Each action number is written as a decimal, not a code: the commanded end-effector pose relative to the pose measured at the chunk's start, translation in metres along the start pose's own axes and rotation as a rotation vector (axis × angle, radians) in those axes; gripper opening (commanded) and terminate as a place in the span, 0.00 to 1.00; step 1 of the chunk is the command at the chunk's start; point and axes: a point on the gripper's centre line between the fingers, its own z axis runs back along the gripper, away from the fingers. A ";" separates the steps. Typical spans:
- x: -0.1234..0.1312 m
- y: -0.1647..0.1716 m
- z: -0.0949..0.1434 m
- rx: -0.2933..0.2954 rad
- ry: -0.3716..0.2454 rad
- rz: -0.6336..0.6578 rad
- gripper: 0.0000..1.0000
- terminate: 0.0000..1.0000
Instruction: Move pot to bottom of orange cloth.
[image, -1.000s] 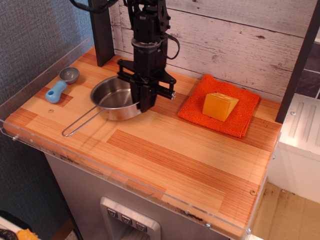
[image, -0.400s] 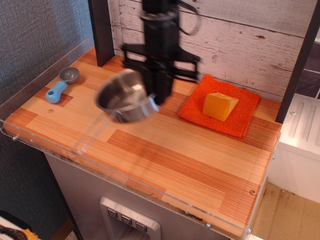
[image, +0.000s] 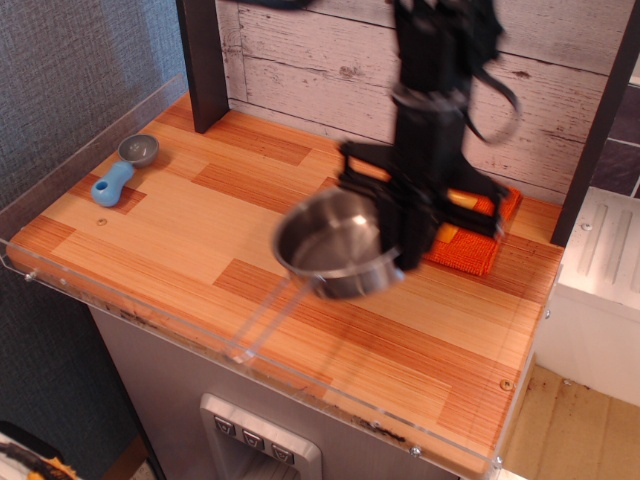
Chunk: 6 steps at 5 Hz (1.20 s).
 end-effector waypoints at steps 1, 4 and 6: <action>0.005 -0.014 -0.018 0.038 0.017 -0.037 0.00 0.00; 0.001 -0.001 0.000 0.004 -0.018 -0.023 1.00 0.00; -0.010 0.055 0.070 -0.034 -0.140 0.140 1.00 0.00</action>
